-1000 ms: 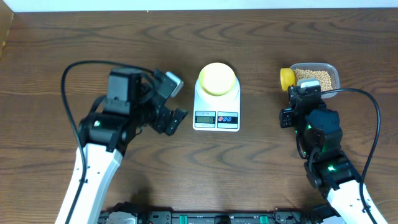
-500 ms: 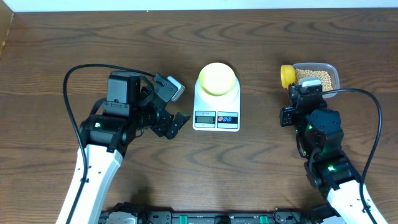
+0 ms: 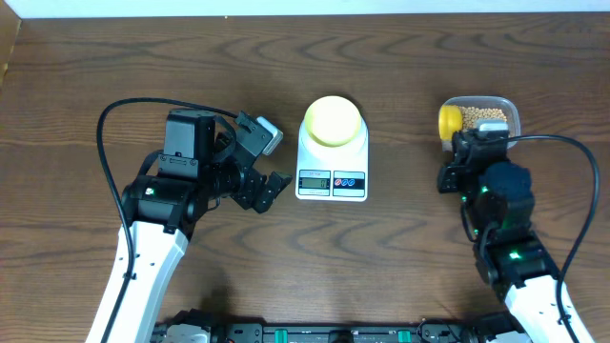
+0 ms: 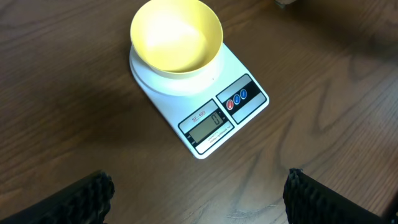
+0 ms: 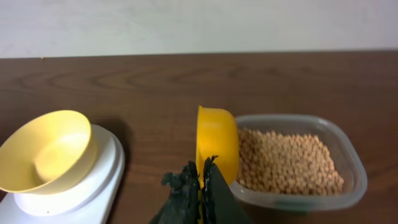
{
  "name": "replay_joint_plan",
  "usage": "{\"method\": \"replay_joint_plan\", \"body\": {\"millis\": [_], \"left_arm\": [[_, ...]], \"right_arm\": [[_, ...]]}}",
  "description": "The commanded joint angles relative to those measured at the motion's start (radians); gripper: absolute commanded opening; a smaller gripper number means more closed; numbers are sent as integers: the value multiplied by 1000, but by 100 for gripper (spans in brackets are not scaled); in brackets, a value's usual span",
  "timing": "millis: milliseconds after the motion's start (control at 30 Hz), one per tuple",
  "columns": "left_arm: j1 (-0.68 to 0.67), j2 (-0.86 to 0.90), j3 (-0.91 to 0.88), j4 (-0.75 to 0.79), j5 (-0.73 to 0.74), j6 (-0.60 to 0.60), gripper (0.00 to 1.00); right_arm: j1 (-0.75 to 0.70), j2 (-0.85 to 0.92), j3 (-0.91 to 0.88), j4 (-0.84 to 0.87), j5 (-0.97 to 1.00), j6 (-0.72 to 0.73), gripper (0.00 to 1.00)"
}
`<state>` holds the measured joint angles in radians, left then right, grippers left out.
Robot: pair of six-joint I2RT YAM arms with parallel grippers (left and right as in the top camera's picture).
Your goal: Scoop item into bowl and weigh 50g on scale
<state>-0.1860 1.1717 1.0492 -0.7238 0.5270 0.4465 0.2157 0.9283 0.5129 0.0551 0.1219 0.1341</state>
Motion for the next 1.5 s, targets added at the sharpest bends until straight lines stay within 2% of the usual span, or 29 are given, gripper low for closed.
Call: {"method": "replay_joint_plan", "body": {"millis": [0,200,433,600,867,1100,1467], "left_arm": [[-3,4,-5,3,23,13,89],[-3,4,-5,3,23,13,89],[-3,4,-5,3,23,13,89],[-3,4,-5,3,23,13,89],[-3,4,-5,3,23,13,89],[-3,4,-5,3,23,13,89],[-3,4,-5,3,23,13,89]], "right_arm": [[-65,-6,54,-35,-118,61,1],[-209,45,206,-235,-252,6,1],[-338,228,391,-396,-386,-128,1],[-404,375,460,-399,-466,-197,1],[-427,542,490,-360,-445,-248,1],[-428,600,490,-315,-330,-315,1],[-428,636,489,-318,-307,-375,1]]}}
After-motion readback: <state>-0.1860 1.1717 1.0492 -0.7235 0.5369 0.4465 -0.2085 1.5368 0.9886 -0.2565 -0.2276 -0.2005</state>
